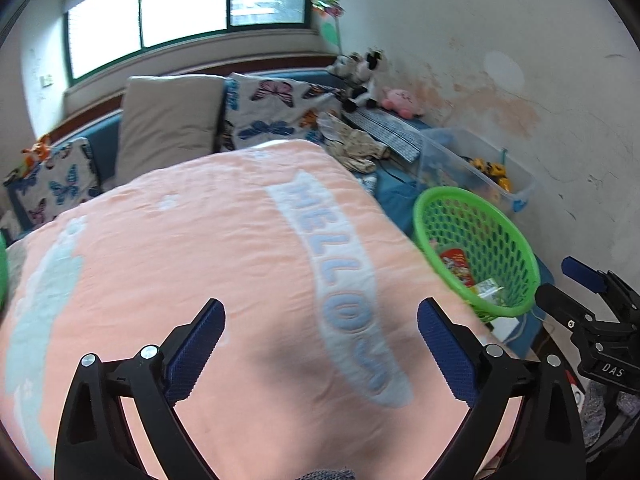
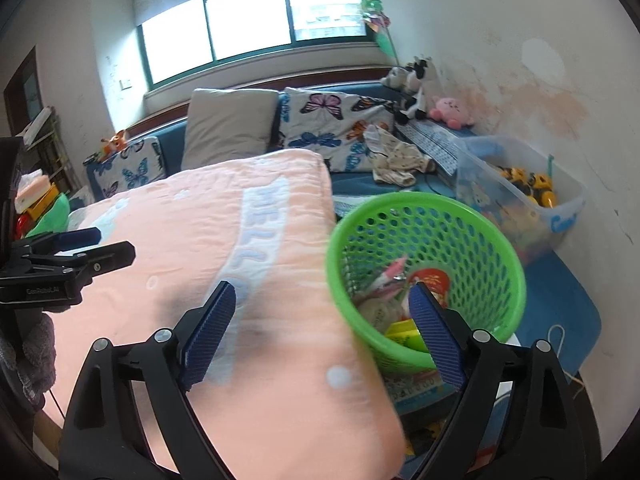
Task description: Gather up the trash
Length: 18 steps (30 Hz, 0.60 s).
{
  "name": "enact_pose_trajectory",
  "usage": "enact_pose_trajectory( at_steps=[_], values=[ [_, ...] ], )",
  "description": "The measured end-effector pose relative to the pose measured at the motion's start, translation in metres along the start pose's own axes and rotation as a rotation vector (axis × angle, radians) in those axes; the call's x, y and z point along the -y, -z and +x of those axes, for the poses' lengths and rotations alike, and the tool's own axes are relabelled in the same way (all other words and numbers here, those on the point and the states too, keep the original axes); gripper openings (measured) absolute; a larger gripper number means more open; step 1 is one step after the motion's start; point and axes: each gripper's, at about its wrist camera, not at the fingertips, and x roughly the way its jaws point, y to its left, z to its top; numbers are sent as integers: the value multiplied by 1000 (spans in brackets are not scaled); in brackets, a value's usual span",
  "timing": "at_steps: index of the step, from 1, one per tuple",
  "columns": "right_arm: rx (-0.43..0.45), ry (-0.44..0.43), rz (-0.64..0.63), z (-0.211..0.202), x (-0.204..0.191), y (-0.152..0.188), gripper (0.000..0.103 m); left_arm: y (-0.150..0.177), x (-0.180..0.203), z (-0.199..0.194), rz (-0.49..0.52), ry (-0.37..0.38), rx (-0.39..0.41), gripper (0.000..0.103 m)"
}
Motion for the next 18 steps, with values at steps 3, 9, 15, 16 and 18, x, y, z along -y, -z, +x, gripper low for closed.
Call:
enact_pose_trajectory(
  at_steps=[3,9,15,16,18],
  values=[
    [2,-28,-6,-1,-11,1,91,8,-12,-14,-24,-36,18,95],
    [8,-44,-38,-6,-36,5,93,26,-35,-38,-51,-123,55,96],
    [25,-55,-56,-13,-54,8,94,39,-57,-60,-111,-151,92,96],
    [28,-56,-58,-14,-56,8,94,41,-59,-63,-118,-155,100,96],
    [34,-59,-63,-16,-59,10,95,47,-63,-71,-139,-159,116,96]
  ],
)
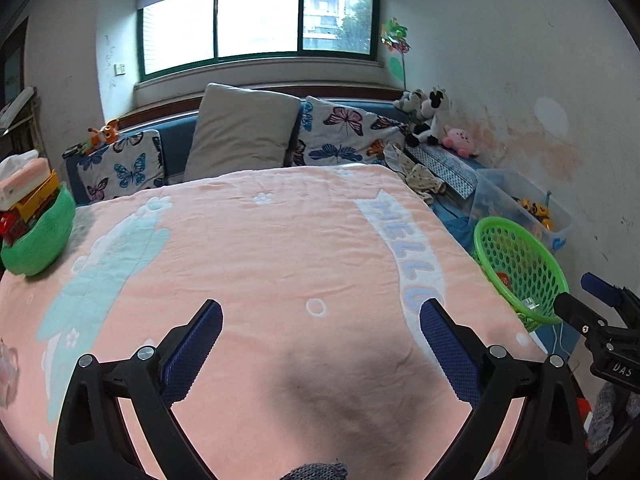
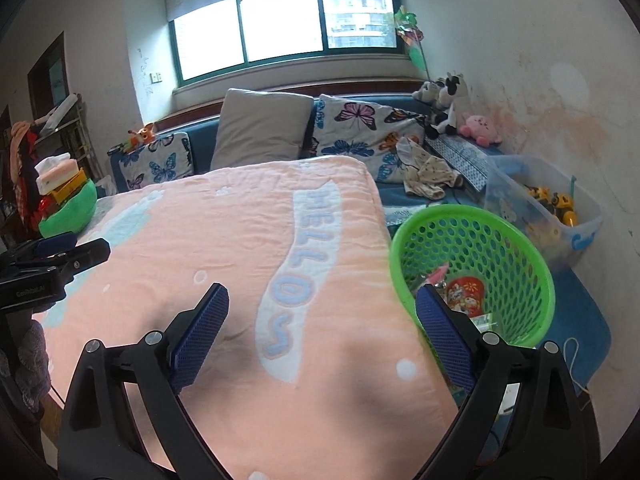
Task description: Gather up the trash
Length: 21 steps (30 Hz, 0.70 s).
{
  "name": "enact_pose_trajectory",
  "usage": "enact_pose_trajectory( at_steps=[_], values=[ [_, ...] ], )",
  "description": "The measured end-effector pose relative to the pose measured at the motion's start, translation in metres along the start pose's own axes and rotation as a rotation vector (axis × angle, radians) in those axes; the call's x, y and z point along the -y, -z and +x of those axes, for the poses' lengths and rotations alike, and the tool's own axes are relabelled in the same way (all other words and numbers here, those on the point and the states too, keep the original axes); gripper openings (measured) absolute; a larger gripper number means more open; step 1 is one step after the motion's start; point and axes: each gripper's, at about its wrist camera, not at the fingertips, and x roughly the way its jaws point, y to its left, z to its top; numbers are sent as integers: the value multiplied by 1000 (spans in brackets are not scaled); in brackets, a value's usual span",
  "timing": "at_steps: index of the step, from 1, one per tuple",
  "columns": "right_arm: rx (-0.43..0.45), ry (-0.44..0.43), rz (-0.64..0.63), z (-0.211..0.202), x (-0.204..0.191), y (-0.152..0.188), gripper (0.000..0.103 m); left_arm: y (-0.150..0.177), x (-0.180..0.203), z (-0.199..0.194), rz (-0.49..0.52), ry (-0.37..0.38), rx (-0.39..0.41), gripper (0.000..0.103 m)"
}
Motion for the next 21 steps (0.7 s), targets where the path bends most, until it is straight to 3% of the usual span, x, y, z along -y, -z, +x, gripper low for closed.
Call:
enact_pose_trajectory(
  at_steps=[11,21],
  values=[
    [3,-27,10,-4,-10,7,96,19,-8,-21,-33,-74,47,96],
    [13,-37,10,-10,-15,9,97,26,-17,-28,-64,-86,58,96]
  ],
)
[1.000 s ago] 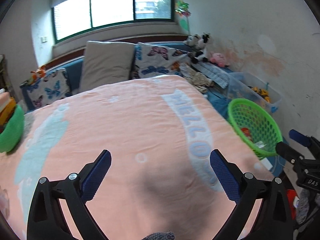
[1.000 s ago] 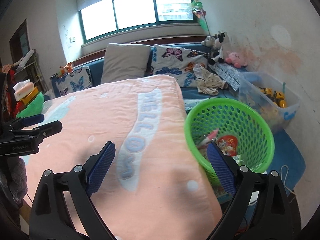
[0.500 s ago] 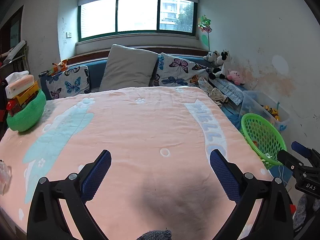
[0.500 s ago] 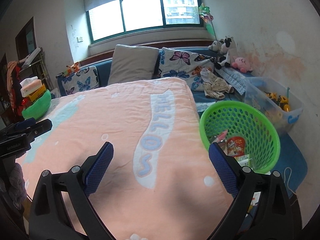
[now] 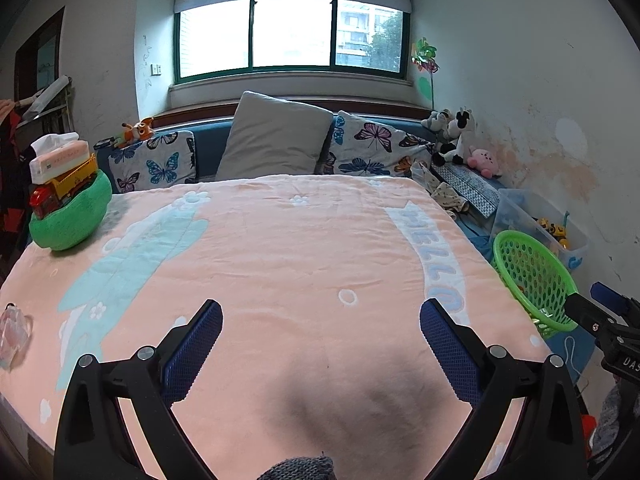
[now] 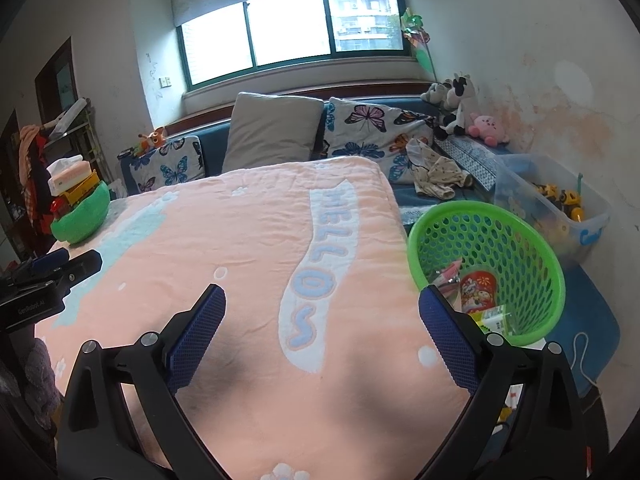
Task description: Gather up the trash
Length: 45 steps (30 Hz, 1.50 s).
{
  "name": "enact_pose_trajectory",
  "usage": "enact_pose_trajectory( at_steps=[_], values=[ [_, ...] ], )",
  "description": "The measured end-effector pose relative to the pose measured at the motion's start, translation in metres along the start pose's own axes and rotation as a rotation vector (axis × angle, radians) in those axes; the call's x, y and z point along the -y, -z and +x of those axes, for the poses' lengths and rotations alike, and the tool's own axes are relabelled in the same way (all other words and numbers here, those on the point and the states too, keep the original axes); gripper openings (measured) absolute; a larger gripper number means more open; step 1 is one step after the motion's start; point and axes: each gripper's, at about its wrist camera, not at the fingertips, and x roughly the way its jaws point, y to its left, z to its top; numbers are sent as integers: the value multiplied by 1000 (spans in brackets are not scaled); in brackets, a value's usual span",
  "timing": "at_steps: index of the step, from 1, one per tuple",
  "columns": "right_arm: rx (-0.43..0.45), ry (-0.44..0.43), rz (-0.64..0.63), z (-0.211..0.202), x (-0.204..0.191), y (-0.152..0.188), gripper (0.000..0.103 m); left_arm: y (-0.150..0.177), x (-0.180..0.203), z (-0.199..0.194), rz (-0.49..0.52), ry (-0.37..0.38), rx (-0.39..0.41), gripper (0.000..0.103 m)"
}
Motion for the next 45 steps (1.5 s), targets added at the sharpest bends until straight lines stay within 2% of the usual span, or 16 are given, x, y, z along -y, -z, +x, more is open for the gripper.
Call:
enact_pose_trajectory(
  at_steps=[45],
  values=[
    [1,-23,-8,1,-5,1,98,4,-10,-6,-28,-15,15,96]
  ],
)
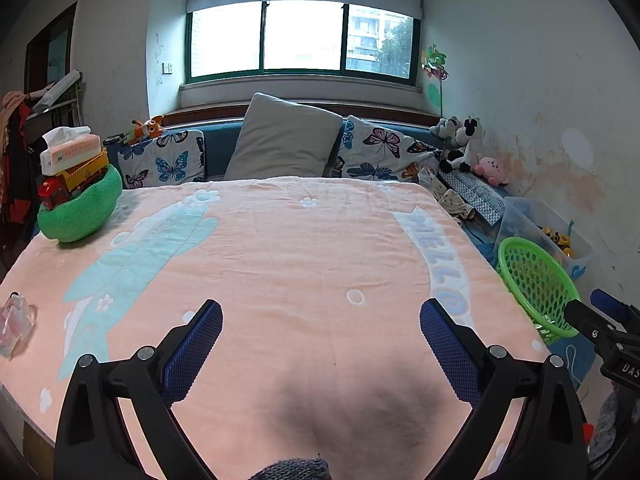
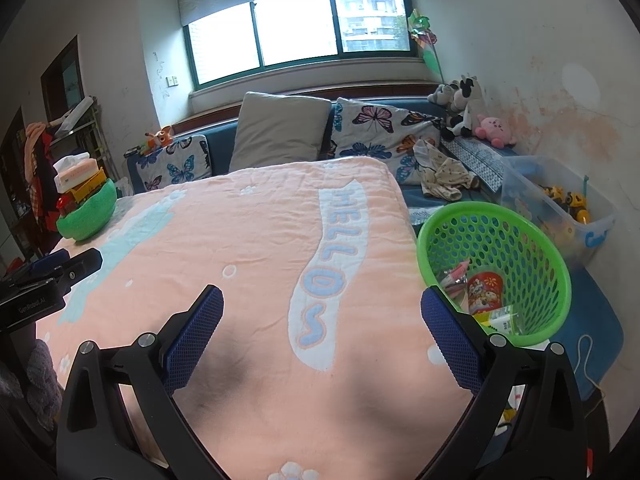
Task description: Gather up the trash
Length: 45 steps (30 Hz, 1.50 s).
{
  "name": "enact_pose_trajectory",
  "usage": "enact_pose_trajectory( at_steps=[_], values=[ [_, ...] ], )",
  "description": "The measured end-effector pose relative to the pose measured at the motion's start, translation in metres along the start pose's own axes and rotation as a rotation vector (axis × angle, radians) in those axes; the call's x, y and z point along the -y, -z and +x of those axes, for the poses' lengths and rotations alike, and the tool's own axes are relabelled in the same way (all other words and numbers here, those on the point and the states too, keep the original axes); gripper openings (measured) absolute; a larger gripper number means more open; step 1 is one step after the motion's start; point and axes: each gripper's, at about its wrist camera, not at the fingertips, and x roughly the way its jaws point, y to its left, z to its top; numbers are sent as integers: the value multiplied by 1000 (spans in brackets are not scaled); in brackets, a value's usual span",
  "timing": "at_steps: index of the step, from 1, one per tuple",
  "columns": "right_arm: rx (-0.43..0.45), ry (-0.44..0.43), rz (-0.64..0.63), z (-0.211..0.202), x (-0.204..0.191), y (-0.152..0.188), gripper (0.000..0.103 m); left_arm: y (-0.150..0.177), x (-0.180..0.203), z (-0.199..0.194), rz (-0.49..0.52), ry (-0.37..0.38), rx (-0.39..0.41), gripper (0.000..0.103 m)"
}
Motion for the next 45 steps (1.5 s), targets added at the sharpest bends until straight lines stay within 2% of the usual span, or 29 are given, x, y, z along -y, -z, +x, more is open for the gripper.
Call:
enact_pose_trajectory(
  at_steps=[45],
  values=[
    [7,-23,-5,0,-5,7,98,6,4,-2,16,-19,11,96]
  ],
)
